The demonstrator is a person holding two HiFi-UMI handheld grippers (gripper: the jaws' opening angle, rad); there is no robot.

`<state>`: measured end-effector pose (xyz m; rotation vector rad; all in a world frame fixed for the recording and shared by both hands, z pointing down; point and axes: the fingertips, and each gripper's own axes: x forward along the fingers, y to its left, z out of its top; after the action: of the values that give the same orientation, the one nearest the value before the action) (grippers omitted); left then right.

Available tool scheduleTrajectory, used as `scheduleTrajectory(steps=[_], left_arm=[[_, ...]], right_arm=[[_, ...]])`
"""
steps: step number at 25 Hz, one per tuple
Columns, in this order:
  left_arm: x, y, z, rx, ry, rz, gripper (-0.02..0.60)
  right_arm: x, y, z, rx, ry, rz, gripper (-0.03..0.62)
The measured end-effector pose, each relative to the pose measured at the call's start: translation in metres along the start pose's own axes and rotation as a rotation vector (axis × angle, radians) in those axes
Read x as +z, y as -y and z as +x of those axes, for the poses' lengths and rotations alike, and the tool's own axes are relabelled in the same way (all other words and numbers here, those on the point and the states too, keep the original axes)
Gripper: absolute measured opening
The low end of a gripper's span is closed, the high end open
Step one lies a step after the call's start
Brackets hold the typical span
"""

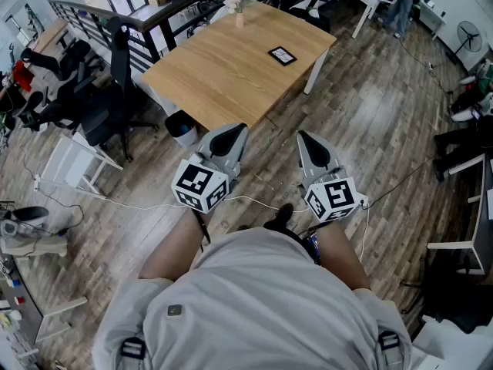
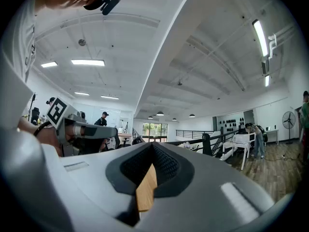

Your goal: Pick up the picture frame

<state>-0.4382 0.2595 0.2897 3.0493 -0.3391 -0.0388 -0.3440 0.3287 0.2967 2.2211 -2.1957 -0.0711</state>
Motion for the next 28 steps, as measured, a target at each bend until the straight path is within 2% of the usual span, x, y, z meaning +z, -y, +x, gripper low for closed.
scheduleTrajectory(steps=[9, 15, 21, 28], left_arm=[[-0.011, -0.008, 0.021, 0.019, -0.017, -0.010, 0.003], [-0.021, -0.020, 0.054, 0.026, -0.038, -0.031, 0.003], [-0.034, -0.024, 0.116, 0.008, -0.069, -0.051, 0.003], [-0.041, -0.017, 0.208, -0.017, -0.089, -0.014, 0.003]], right_arm=[[-0.009, 0.017, 0.009, 0.015, -0.008, -0.002, 0.009], [-0.019, 0.047, 0.025, 0.028, -0.022, 0.015, 0.009], [-0.037, 0.099, 0.040, 0.032, -0.048, 0.057, 0.009], [-0.050, 0.177, 0.045, 0.035, -0.065, 0.066, 0.009]])
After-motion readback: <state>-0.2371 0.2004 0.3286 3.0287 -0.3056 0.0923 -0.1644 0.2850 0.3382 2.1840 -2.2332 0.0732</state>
